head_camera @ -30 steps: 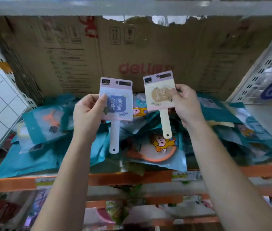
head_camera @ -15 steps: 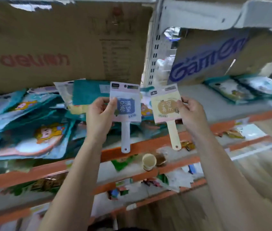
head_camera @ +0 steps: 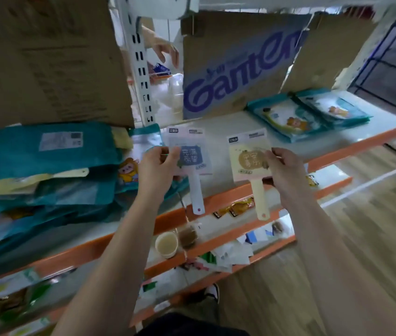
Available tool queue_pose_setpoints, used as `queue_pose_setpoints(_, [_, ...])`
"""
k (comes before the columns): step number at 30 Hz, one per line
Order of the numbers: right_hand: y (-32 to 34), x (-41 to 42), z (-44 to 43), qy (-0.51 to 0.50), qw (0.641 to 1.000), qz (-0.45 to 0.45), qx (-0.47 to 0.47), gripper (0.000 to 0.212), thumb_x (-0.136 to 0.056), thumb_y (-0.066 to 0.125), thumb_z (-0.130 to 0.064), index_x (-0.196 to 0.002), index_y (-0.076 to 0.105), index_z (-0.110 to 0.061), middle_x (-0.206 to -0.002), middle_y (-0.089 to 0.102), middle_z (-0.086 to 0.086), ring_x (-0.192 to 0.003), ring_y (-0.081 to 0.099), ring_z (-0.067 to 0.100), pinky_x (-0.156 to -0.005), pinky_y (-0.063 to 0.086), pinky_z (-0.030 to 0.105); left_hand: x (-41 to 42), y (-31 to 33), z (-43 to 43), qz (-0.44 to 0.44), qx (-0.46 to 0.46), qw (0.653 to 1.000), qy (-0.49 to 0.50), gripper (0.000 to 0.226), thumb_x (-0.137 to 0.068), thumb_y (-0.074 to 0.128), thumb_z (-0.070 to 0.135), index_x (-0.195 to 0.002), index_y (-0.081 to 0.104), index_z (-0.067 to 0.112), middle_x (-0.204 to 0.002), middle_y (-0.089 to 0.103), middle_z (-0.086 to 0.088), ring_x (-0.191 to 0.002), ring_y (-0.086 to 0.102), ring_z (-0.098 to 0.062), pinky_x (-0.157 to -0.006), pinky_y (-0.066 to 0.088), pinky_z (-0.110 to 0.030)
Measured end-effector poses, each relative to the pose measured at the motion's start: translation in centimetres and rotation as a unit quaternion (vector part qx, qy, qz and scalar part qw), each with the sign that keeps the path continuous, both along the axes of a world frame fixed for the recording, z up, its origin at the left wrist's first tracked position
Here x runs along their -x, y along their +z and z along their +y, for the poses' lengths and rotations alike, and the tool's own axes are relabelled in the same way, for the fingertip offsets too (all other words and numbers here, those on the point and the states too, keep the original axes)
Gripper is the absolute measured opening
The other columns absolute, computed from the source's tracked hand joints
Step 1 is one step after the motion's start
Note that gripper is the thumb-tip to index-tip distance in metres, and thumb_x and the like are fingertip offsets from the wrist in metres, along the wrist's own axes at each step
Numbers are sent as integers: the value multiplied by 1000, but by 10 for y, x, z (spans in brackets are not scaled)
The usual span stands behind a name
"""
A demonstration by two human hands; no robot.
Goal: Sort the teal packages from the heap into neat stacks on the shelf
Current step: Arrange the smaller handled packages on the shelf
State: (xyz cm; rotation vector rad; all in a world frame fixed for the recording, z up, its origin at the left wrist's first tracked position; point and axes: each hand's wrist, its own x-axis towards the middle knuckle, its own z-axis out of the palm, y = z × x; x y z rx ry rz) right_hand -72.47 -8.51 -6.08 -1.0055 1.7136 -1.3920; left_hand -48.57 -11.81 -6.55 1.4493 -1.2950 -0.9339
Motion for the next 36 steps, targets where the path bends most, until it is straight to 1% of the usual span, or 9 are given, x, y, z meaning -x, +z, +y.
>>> queue_pose_setpoints(3, [-3, 32, -24, -7, 1000, -1, -6, 16, -99, 53, -24, -112, 59, -16, -95, 69, -3, -79, 69, 10, -58, 54, 26, 35, -8, -36, 20, -27, 999, -18, 23, -98, 53, 28, -106, 64, 10, -93, 70, -3, -71, 67, -13, -63, 57, -30])
queue_pose_setpoints(8, [-12, 77, -59, -20, 1000, 13, -16, 12, -100, 52, -24, -106, 59, -16, -85, 65, -8, -61, 64, -3, -50, 49, 18, 83, -24, -96, 50, -91, 994, -28, 23, -98, 55, 20, -117, 59, 7, -105, 67, -7, -81, 69, -16, -64, 59, -26])
queue_pose_setpoints(11, [-19, 95, -76, -19, 1000, 2, -25, 20, -99, 52, -24, -111, 62, -11, -88, 68, -4, -75, 68, 7, -54, 51, 22, 107, -31, -129, 30, -123, 992, -29, 20, -96, 59, 24, -113, 60, 12, -102, 66, -2, -79, 68, -12, -61, 58, -22])
queue_pose_setpoints(14, [-27, 107, -88, -12, 999, -17, -32, 21, -99, 53, -25, -113, 62, -12, -91, 69, -2, -75, 68, 9, -56, 52, 24, 123, -42, -156, 23, -153, 988, -16, 14, -92, 65, 31, -98, 61, 19, -104, 68, -5, -88, 69, -20, -79, 60, -38])
queue_pose_setpoints(17, [-33, 118, -100, 5, 999, -28, -35, 15, -99, 53, -24, -108, 61, -15, -91, 69, -2, -72, 66, 5, -56, 51, 22, 131, -50, -171, -17, -149, 989, -6, 19, -89, 68, 35, -97, 65, 18, -100, 70, -3, -91, 68, -19, -85, 57, -39])
queue_pose_setpoints(20, [-34, 129, -113, 33, 998, -37, -36, 13, -99, 53, -23, -107, 60, -15, -91, 69, 0, -75, 68, 9, -57, 52, 25, 138, -55, -180, -53, -127, 990, 13, 27, -86, 71, 35, -103, 67, 14, -96, 71, 0, -84, 68, -11, -74, 56, -26])
queue_pose_setpoints(26, [-34, 153, -137, 112, 993, -20, -41, 9, -98, 55, -22, -94, 62, -25, -88, 70, -6, -78, 68, 9, -62, 53, 30, 154, -56, -185, -164, -104, 978, 73, 32, -83, 73, 39, -102, 68, 13, -95, 69, 2, -85, 65, -11, -65, 48, -19])
queue_pose_setpoints(29, [-34, 165, -146, 150, 987, 2, -54, 10, -97, 55, -22, -100, 64, -18, -90, 71, -1, -82, 70, 15, -62, 54, 31, 162, -55, -185, -182, -94, 974, 92, 37, -83, 73, 40, -110, 64, 15, -98, 64, 6, -83, 61, -9, -57, 41, -12])
queue_pose_setpoints(36, [-36, 176, -166, 215, 974, 24, -73, 17, -97, 55, -22, -108, 63, -11, -91, 72, 2, -77, 71, 12, -60, 56, 28, 170, -52, -176, -299, -66, 948, 88, 34, -89, 67, 38, -110, 61, 12, -109, 66, -4, -83, 56, -12, -74, 51, -25])
